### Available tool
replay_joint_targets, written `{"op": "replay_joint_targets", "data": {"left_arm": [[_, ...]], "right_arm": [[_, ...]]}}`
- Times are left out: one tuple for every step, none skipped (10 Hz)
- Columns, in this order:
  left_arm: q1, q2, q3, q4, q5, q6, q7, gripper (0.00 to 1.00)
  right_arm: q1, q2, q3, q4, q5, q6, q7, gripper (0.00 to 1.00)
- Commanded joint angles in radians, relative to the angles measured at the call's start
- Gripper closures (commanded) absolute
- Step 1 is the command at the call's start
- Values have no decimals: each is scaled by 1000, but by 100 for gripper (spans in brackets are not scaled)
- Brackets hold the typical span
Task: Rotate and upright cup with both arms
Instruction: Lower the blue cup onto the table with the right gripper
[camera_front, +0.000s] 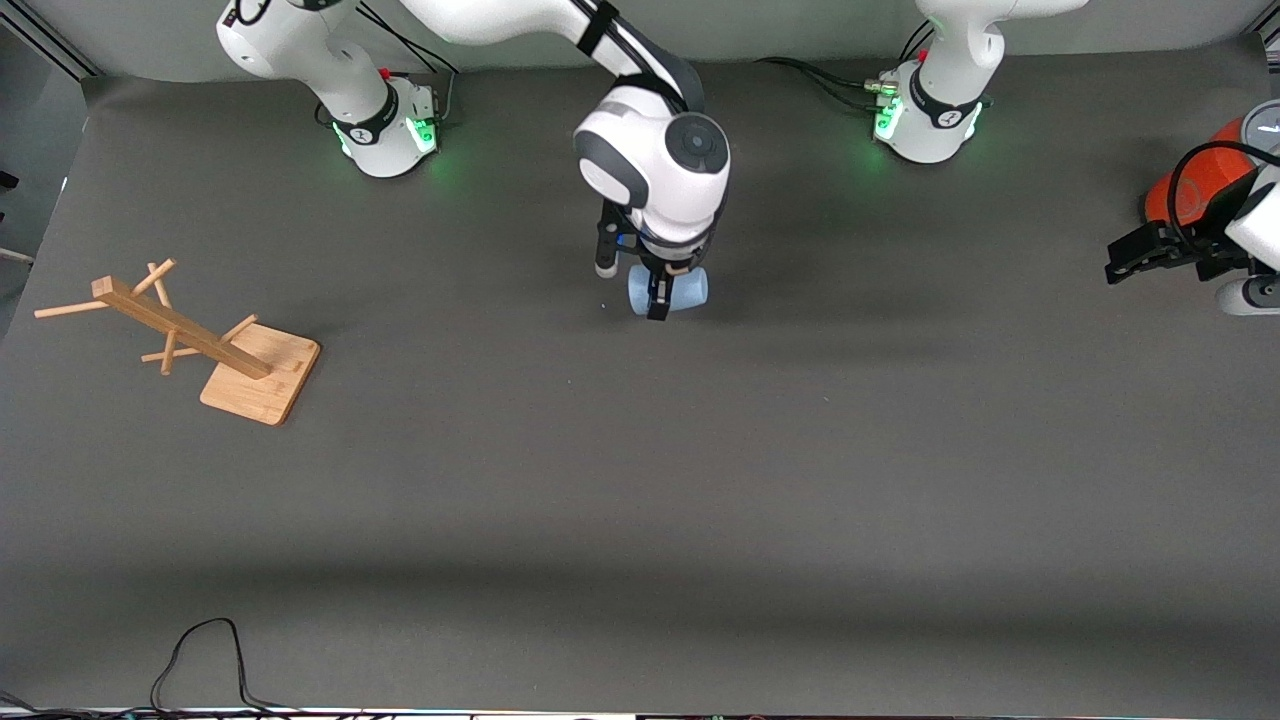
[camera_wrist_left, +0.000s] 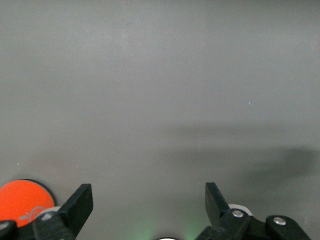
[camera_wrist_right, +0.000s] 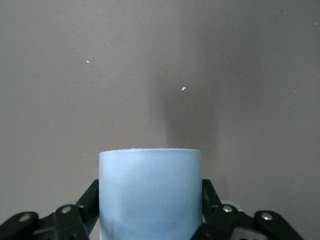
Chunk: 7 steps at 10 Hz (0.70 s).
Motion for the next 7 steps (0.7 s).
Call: {"op": "replay_joint_targets", "data": {"left_arm": [[-12, -4, 3, -8, 11, 8, -3, 0], [-11, -4, 3, -8, 11, 7, -1, 0], [-11, -1, 3, -8, 11, 7, -1, 0], [-11, 1, 3, -8, 11, 8, -1, 0], [-11, 1, 3, -8, 11, 8, -1, 0], [-11, 1, 3, -8, 11, 8, -1, 0], [-11, 1, 1, -8, 9, 7, -1, 0]], "right_arm": [[42, 78, -12, 42, -20, 44, 63, 33], [42, 106, -12, 44, -19, 58, 66, 33], [43, 137, -12, 59, -19, 72, 81, 33], [43, 161, -14, 68, -23, 74, 93, 33], [43, 171, -14, 68, -38, 75, 95, 33], [43, 186, -15, 70, -40, 77, 96, 29], [43, 194, -18, 71, -40, 87, 96, 26]]}}
